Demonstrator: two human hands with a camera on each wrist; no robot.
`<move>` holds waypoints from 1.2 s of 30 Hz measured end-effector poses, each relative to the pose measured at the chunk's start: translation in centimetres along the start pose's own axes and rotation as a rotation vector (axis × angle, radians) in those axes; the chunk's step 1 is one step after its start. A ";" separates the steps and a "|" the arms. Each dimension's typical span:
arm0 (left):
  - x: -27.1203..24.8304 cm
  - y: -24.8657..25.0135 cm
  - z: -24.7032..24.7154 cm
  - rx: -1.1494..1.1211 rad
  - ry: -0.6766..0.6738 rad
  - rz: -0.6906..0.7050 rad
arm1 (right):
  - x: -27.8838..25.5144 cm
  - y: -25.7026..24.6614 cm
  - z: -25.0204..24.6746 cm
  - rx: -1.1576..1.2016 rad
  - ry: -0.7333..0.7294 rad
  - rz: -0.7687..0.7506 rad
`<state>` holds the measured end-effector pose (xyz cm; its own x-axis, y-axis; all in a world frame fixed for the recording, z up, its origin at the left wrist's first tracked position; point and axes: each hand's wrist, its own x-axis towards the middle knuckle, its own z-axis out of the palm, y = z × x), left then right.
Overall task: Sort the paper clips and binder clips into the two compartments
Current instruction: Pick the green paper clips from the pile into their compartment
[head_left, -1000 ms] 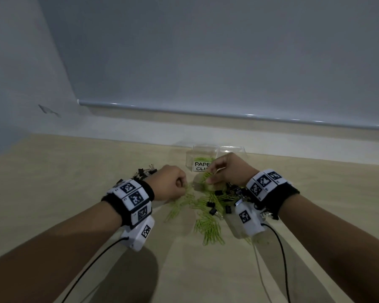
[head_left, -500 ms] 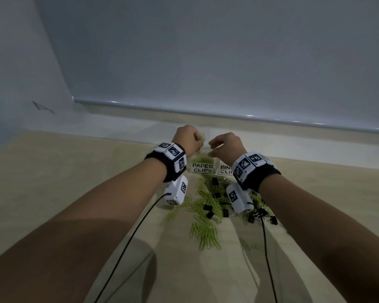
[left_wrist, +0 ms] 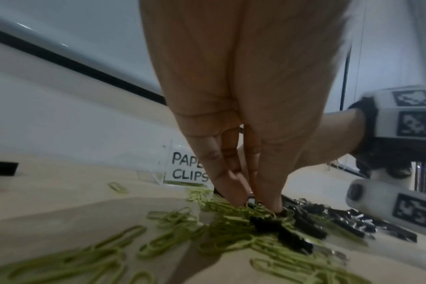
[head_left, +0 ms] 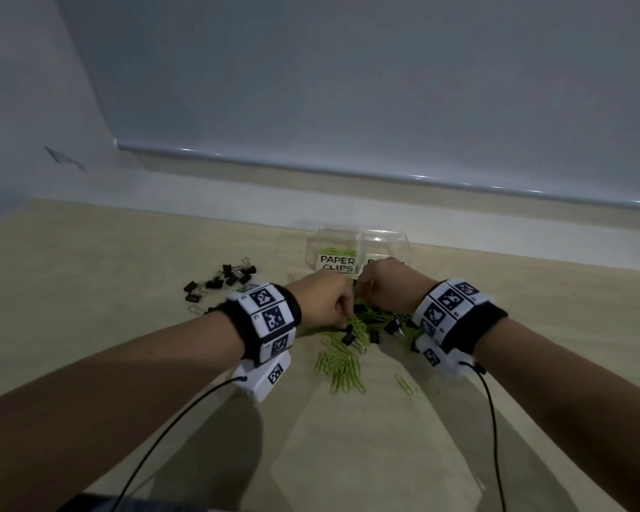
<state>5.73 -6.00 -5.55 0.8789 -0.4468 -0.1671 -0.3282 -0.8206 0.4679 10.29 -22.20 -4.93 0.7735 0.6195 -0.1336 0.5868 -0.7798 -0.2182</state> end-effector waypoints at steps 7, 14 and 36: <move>0.0 0.4 1.7 0.069 -0.012 -0.019 | 0.0 -0.8 0.2 -0.117 -0.111 -0.012; -0.7 0.0 1.7 0.048 0.049 -0.005 | -1.0 0.0 0.7 -0.053 -0.098 0.037; -1.6 2.8 3.7 0.119 0.015 -0.016 | -2.8 0.8 1.1 -0.063 -0.086 -0.042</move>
<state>2.13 -8.91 -7.13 0.8893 -0.4284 -0.1600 -0.3521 -0.8646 0.3584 8.34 -24.41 -5.83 0.7263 0.6549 -0.2087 0.6339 -0.7556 -0.1649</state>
